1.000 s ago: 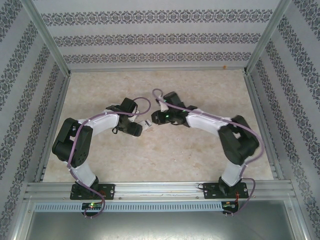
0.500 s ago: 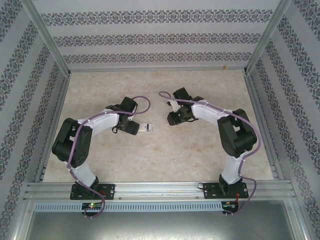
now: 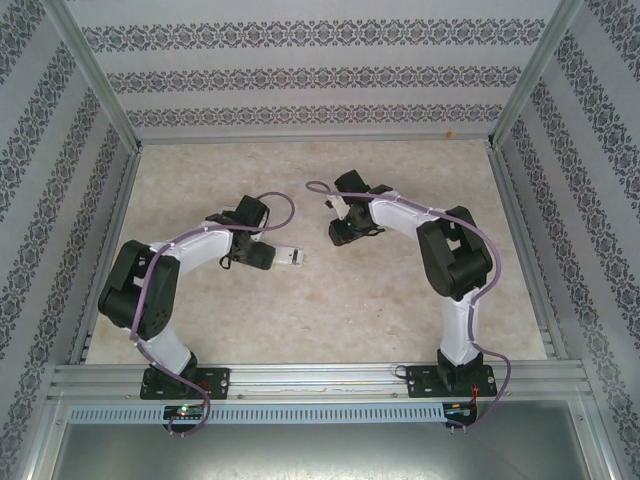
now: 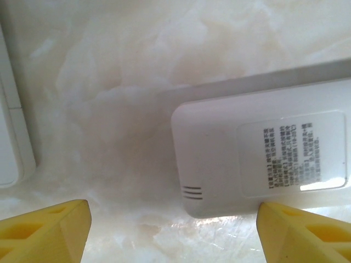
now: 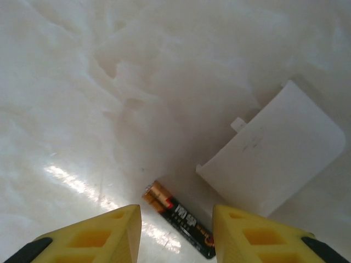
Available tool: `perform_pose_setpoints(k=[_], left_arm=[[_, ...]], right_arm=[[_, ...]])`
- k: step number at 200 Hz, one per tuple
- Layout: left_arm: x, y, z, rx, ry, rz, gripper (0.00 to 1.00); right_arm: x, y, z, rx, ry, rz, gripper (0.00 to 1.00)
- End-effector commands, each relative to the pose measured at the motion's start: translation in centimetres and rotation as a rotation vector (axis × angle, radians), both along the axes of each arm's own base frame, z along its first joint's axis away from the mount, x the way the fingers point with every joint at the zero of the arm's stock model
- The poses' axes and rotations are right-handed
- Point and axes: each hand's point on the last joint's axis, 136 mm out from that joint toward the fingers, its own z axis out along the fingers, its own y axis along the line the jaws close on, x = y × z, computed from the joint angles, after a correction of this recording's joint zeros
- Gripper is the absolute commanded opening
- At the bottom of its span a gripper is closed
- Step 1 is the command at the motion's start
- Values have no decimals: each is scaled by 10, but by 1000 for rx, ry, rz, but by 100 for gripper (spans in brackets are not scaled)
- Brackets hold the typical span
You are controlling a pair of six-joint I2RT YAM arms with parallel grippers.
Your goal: Load the batteries into the remote control
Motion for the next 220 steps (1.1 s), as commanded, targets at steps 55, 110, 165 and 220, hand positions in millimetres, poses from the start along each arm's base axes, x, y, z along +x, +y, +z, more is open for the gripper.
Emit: perform_pose_setpoints(k=[55, 110, 165, 220], left_arm=[[-1, 0, 26, -123, -62, 93, 80], [12, 1, 31, -254, -48, 215, 75], [21, -6, 36, -314, -67, 250, 76], [19, -6, 36, -325, -68, 254, 76]], right_arm=[[-14, -1, -15, -84, 45, 1, 12], [-25, 53, 73, 474, 5, -431, 3], [-40, 97, 64, 502, -73, -583, 0], [-39, 121, 35, 460, -51, -563, 2]])
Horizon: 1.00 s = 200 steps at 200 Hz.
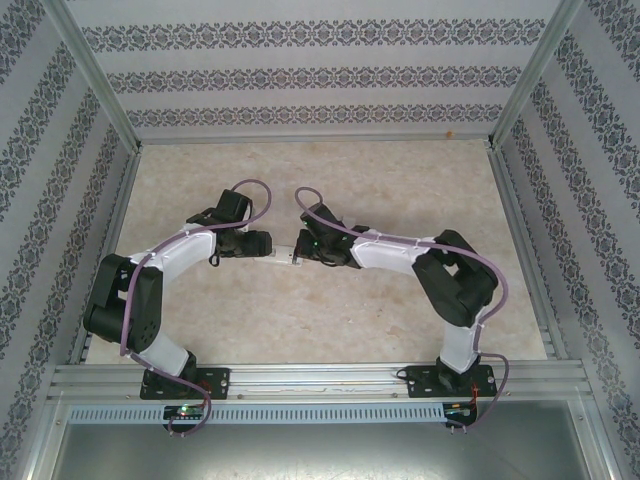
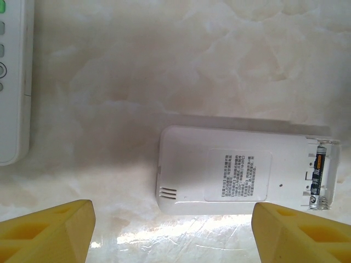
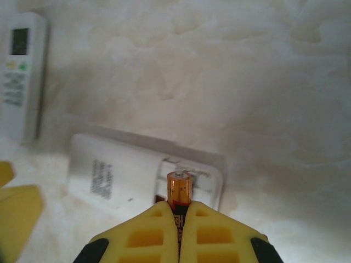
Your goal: Load the batteries into the remote control
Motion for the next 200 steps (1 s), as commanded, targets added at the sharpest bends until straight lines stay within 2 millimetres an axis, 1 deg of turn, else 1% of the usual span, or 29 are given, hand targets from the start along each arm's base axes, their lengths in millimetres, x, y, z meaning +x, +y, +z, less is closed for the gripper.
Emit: perform_pose_setpoints(k=[1, 20, 45, 69, 93, 109, 134, 147, 158, 176, 200], left_arm=[[10, -1, 8, -37, -30, 28, 76], [10, -2, 7, -42, -28, 30, 76], [11, -2, 7, -43, -27, 32, 76], [11, -2, 5, -43, -22, 35, 76], [9, -3, 4, -50, -16, 35, 76], [9, -3, 4, -50, -16, 34, 76], [9, -2, 5, -52, -15, 38, 76], [10, -2, 6, -56, -14, 35, 76], [11, -3, 4, -55, -4, 29, 76], [13, -2, -1, -38, 25, 18, 74], [14, 0, -9, -30, 63, 22, 72]], right_arm=[[9, 11, 3, 13, -29, -40, 2], [7, 12, -6, -2, -14, -31, 5], [2, 14, -13, 6, 10, -27, 7], [-3, 16, -18, -1, 22, -16, 14], [-1, 13, -17, -14, 14, -12, 26], [0, 12, -10, -13, 4, 0, 26], [3, 10, 5, -1, -16, 22, 26], [3, 7, 14, -5, -29, 38, 25], [4, 3, 18, -22, -39, 50, 24], [3, 3, 15, -30, -18, 79, 21], [-5, 11, 3, -10, 34, 105, 22]])
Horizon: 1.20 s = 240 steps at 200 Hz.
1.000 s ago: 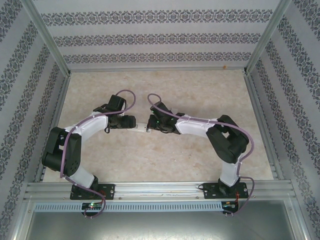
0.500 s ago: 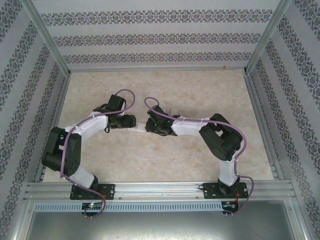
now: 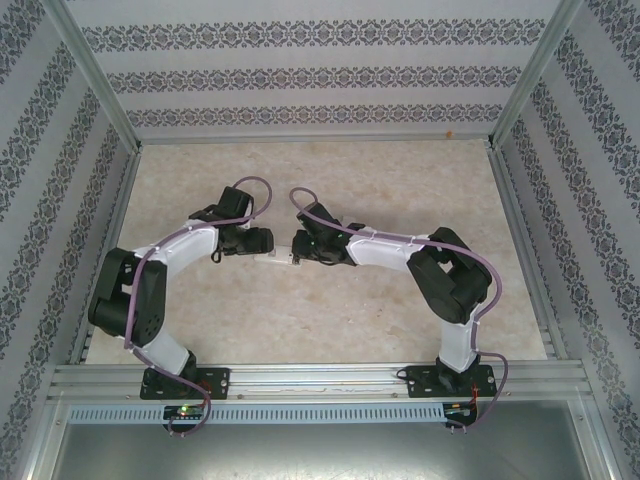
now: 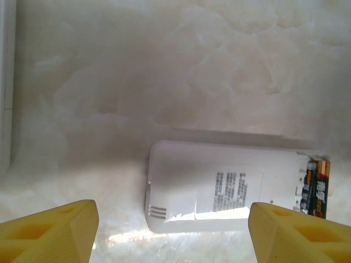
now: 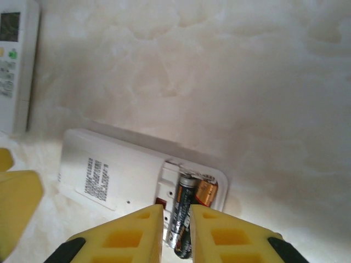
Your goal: Load the batteries into the remote control
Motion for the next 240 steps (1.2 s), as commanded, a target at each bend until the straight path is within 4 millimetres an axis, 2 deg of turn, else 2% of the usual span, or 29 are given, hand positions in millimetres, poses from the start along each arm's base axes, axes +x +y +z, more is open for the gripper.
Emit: perform_pose_setpoints(k=[1, 54, 93, 164, 186, 210, 240], left_arm=[[3, 4, -4, 1, 41, 4, 72], [1, 0, -15, -26, 79, -1, 71], [-5, -3, -26, -46, 111, 0, 70], [-9, -1, -38, -35, 143, 3, 69], [-10, -1, -42, -31, 152, 2, 69], [-11, -2, -43, -38, 153, 2, 69], [-8, -3, -39, -44, 141, 3, 68]], right_arm=[[-7, 5, 1, 9, 35, 48, 22], [-13, 6, -23, -34, 84, 69, 24], [-14, 4, -33, -81, 88, 81, 17], [-10, -10, -57, -301, 1, 138, 14], [-12, -13, -66, -345, 31, 158, 15], [-17, -3, -56, -275, 55, 171, 24], [-22, -11, -66, -330, 96, 150, 23]])
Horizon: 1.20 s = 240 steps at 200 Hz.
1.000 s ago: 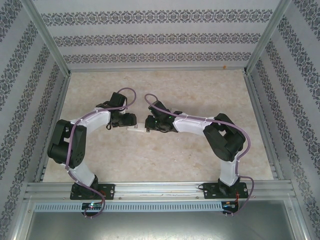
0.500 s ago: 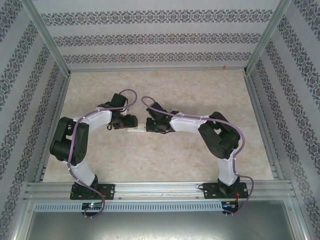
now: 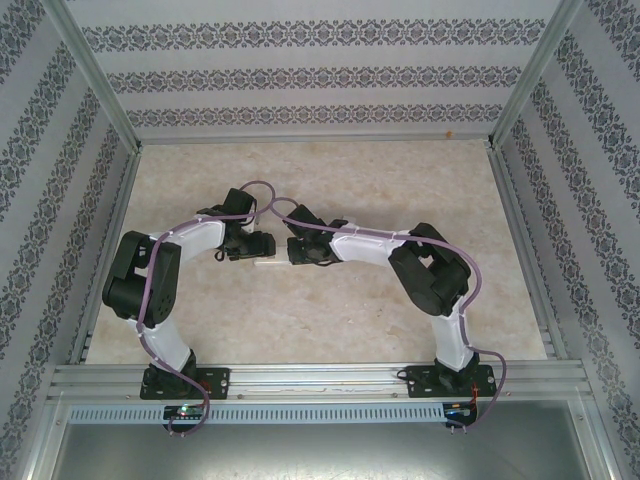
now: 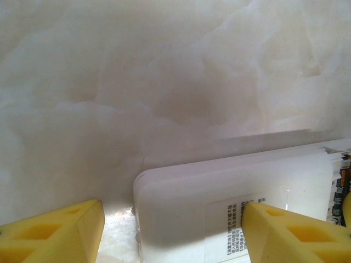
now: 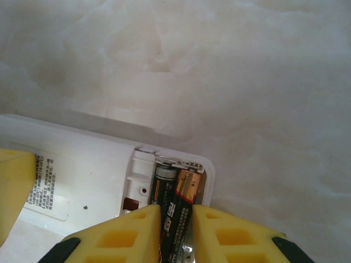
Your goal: Load the batteries into the remote control
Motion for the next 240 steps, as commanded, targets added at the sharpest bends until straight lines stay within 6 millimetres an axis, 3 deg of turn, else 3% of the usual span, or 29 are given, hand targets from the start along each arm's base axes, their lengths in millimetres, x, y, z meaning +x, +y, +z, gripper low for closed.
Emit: perform_pose_setpoints(k=[1, 33, 87, 113, 155, 240], left_arm=[[-3, 3, -7, -1, 24, 15, 68], [-3, 3, -4, -3, 18, 15, 68], [-2, 3, -3, -5, 12, 15, 68], [-2, 3, -3, -6, 12, 16, 68], [-2, 2, -2, -7, 10, 14, 68], [-1, 2, -3, -7, 10, 10, 68]], right_arm=[[-17, -16, -34, -112, 86, -2, 23], [-17, -23, -38, -133, 89, -31, 16], [-2, -6, 26, 6, 4, -31, 16], [0, -4, 39, 38, -17, -38, 17], [7, -4, 35, 38, -44, -53, 17], [7, -5, -2, -13, -28, -49, 17]])
